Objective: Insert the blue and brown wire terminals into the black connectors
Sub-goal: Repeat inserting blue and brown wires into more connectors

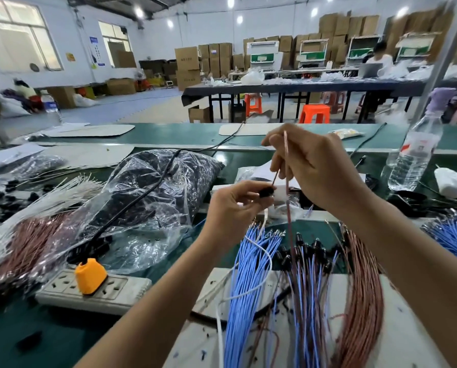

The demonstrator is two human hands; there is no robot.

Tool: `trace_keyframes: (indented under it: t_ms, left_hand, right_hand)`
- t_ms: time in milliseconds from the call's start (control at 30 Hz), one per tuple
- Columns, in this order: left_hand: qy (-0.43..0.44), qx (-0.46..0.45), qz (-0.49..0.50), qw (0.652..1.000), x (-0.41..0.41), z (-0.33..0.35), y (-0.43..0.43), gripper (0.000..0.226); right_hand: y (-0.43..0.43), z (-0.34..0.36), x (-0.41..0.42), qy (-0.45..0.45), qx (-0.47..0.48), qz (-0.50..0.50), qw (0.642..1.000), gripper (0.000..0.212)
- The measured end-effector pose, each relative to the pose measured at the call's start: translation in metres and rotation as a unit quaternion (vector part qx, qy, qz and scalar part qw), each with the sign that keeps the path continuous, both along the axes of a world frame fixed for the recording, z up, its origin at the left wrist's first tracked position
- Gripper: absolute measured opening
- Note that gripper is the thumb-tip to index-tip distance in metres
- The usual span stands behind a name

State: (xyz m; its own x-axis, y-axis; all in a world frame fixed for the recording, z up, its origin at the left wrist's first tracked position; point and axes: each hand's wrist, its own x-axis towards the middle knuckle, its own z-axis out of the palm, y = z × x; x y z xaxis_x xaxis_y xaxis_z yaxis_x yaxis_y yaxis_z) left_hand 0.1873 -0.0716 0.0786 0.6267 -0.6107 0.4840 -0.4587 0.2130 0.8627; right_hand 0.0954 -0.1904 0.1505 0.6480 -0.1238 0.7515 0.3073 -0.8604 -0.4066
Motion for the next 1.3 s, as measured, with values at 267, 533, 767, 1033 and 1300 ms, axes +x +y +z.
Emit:
trace_keyframes:
  t_ms: [267, 533, 767, 1033, 1300]
  left_hand:
    - [0.041, -0.002, -0.01, 0.999, -0.002, -0.005, 0.002, 0.022]
    - [0.033, -0.014, -0.005, 0.999, -0.002, -0.012, 0.0, 0.021]
    - [0.049, -0.01, -0.003, 0.999, -0.002, -0.017, 0.001, 0.019]
    - [0.075, -0.009, -0.02, 0.997, -0.008, -0.025, 0.001, 0.024]
    - [0.074, -0.007, -0.032, 0.997, -0.012, -0.019, 0.0, 0.023]
  right_hand:
    - [0.007, -0.005, -0.003, -0.004, 0.005, 0.018, 1.0, 0.018]
    - [0.004, -0.008, -0.005, 0.005, 0.023, 0.011, 1.0, 0.02]
    - [0.002, -0.012, -0.006, 0.017, 0.039, 0.019, 0.999, 0.018]
    - [0.002, -0.022, -0.011, 0.026, 0.065, 0.04, 0.997, 0.019]
    - [0.0, -0.025, -0.014, 0.028, 0.062, 0.035, 0.997, 0.019]
